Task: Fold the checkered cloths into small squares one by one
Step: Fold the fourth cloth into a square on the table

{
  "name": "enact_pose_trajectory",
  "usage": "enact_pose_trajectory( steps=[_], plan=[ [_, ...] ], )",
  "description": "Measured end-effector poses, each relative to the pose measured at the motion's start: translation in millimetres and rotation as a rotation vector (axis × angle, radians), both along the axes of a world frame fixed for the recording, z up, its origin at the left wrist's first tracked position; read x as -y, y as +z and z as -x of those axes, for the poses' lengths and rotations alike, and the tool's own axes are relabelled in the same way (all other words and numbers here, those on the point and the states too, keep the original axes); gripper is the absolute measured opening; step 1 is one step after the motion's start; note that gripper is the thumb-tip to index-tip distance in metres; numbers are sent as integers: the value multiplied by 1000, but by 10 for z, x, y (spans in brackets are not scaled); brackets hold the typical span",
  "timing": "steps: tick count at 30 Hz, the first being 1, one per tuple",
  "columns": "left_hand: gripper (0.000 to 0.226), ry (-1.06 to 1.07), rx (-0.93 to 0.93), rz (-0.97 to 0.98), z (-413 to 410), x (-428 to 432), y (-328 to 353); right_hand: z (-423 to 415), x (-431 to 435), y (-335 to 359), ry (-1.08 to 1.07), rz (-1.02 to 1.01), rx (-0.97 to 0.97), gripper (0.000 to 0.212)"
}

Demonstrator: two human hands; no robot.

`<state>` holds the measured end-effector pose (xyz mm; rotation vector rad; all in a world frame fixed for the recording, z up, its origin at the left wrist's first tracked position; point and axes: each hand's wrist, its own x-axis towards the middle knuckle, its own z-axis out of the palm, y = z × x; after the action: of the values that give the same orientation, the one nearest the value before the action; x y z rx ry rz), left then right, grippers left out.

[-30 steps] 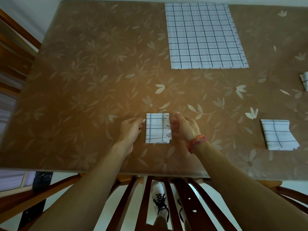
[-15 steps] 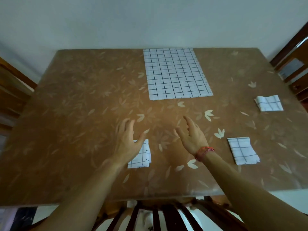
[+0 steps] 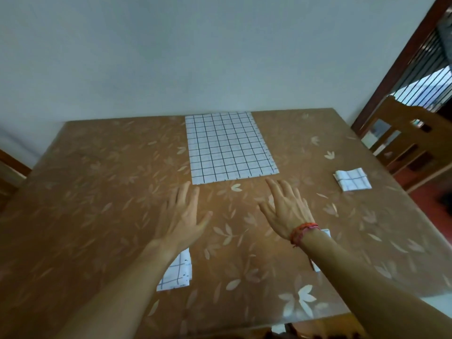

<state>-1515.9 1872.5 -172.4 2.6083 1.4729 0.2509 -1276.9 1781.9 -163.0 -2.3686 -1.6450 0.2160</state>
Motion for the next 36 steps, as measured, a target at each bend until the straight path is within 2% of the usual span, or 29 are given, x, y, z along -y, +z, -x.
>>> enact_pose_trajectory(
  steps=[9, 21, 24, 29, 36],
  plan=[
    [60, -6, -6, 26, -322, -460, -344, -320, -433, -284, 29, 58, 30, 61],
    [58, 93, -36, 207, -876, -1472, -1377, -859, -1523, -1339, 19, 173, 30, 52],
    [58, 108, -35, 207, -951, -1670, -1581, -957, -1725, -1545, 32, 204, 29, 56],
    [65, 111, -118, 243, -1037, -1822, -1732, -1103, -1914, -1752, 54, 247, 54, 62],
    [68, 95, -204, 252, -1080, -1826, -1774, -1165, -1939, -1843, 99, 223, 116, 58]
  ],
)
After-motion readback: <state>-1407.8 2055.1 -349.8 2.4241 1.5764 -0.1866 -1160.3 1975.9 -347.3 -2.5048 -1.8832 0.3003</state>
